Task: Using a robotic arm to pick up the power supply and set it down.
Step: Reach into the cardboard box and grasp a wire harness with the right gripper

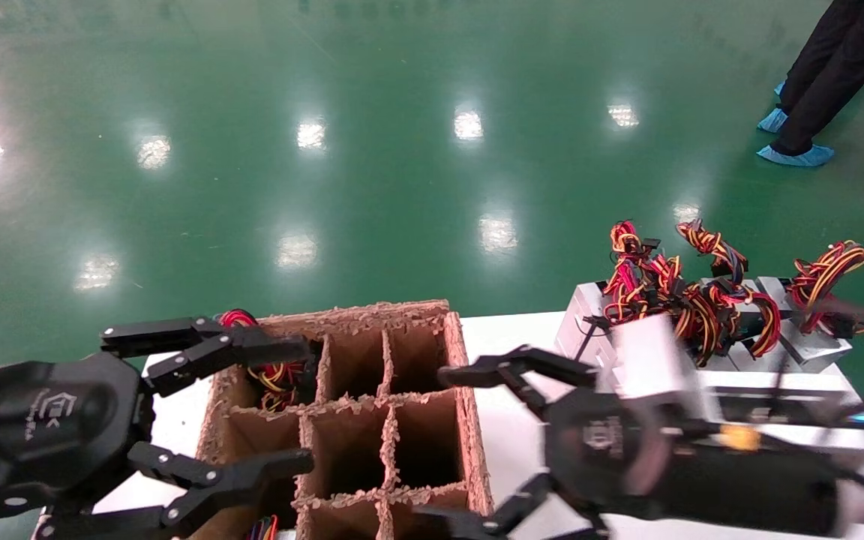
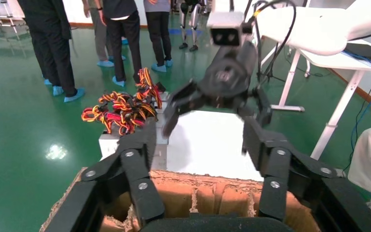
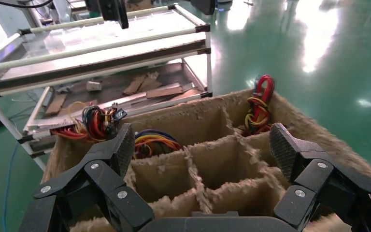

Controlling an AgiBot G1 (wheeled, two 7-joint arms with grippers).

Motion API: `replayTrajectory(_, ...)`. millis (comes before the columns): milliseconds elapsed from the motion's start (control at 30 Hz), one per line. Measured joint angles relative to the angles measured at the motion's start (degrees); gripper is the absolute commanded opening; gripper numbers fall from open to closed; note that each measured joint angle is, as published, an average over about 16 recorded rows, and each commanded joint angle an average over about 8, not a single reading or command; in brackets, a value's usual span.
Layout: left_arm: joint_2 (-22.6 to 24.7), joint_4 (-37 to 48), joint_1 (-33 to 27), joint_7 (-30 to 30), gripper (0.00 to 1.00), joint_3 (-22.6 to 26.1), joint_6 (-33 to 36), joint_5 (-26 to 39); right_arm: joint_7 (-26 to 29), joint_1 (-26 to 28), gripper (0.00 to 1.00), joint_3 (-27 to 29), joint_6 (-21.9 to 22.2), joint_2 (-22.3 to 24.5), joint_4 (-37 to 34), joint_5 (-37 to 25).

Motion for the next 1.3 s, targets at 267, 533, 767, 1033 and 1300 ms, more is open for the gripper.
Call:
replayTrajectory(267, 0.0, 0.0, 0.0, 0.0, 0.0, 0.0, 0.0, 0.0, 1.14, 2.34, 1.0, -4.99, 2.83, -7.24, 1.1, -7.01)
replayTrajectory(533, 0.0, 0.0, 0.0, 0.0, 0.0, 0.0, 0.0, 0.0, 2.86, 3.45, 1.0, -9.73, 4.58, -13.42, 1.72, -13.0)
replayTrajectory(767, 0.0, 0.0, 0.0, 0.0, 0.0, 0.0, 0.0, 0.0, 4.24, 2.85, 1.0, -12.89, 5.92, -17.3, 1.43, -16.65)
replayTrajectory(1033, 0.0, 0.0, 0.0, 0.0, 0.0, 0.0, 0.0, 0.0, 5.1, 1.55, 0.35, -14.38, 8.33, -19.52, 0.65, -19.1)
replayTrajectory(1300, 0.0, 0.0, 0.0, 0.0, 0.0, 0.0, 0.0, 0.0, 5.48, 0.51, 0.0, -14.55, 10.65, -20.14, -0.05, -20.37)
